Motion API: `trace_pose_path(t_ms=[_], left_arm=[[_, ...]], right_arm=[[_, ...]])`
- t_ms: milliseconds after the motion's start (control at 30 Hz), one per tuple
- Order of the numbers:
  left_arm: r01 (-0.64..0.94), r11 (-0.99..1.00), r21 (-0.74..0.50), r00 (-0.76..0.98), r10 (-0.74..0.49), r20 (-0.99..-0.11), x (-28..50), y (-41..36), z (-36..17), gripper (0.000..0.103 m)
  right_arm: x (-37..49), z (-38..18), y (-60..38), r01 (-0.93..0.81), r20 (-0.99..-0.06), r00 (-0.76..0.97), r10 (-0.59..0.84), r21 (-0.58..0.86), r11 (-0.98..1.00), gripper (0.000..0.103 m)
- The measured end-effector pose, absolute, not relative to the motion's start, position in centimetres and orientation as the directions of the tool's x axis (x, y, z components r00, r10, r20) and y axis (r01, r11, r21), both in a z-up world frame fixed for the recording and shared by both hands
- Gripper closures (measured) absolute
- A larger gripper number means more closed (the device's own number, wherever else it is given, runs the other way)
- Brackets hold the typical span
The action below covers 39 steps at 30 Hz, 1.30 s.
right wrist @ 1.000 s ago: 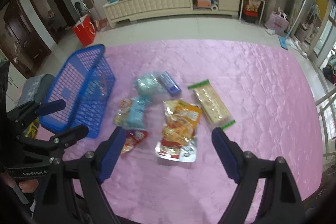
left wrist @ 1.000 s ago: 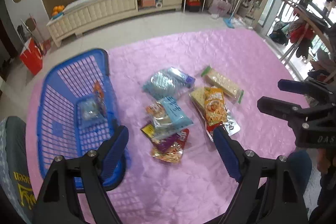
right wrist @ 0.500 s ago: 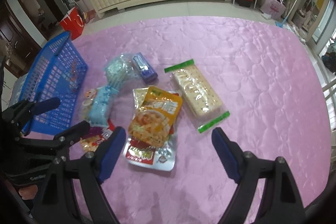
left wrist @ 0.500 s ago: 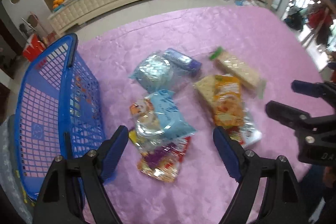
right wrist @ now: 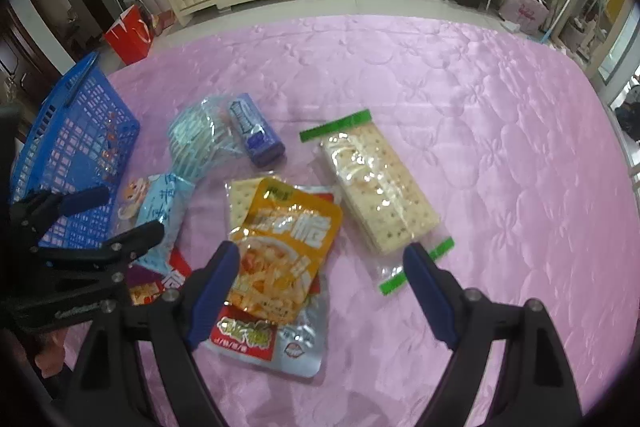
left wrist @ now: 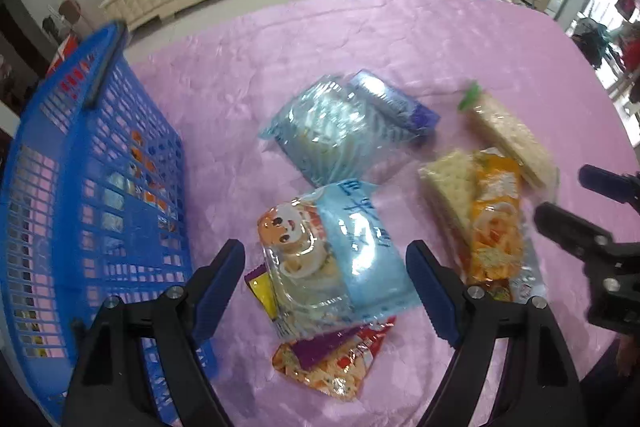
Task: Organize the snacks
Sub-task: 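Move both grippers back over the snack pile, then grasp the blue-and-white pastry bag with the left gripper and lift it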
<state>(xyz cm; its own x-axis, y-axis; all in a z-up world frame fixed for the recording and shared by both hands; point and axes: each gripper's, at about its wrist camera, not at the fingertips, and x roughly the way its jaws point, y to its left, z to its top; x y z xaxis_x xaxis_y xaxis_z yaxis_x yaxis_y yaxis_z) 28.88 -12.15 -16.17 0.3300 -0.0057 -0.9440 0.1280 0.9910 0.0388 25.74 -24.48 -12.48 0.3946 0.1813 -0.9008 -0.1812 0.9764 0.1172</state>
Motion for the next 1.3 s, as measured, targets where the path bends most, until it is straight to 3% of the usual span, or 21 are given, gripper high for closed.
trace_pose_path(t_ms=[367,467,600,867,1300], left_arm=[[0.058,0.995,-0.076,0.207,-0.087,-0.974,30.6,-11.0,-20.3,0.022],[0.053,0.997,-0.053,0.223,-0.064,-0.973,30.2,-10.7,-19.7,0.034],[0.082,0.996,-0.044,0.26,-0.064,-0.963,29.2,-10.9,-17.6,0.038],[0.157,0.983,-0.091,0.387,-0.146,-0.91,27.2,-10.5,-11.1,0.039],[0.183,0.982,-0.035,0.585,-0.137,-0.799,23.3,-5.8,-1.9,0.039]], right_arm=[[26.6,-13.6,-25.1,-0.169,-0.908,0.371,0.194,0.14,0.976,0.016],[26.4,-13.5,-25.6,-0.162,-0.91,0.371,0.186,0.134,0.978,0.016],[26.4,-13.0,-26.0,-0.145,-0.91,0.371,0.183,0.138,0.98,0.016],[25.8,-10.5,-25.9,-0.163,-0.896,0.393,0.207,0.154,0.975,0.016],[25.3,-4.3,-20.9,-0.273,-0.838,0.478,0.263,0.142,0.951,0.016]])
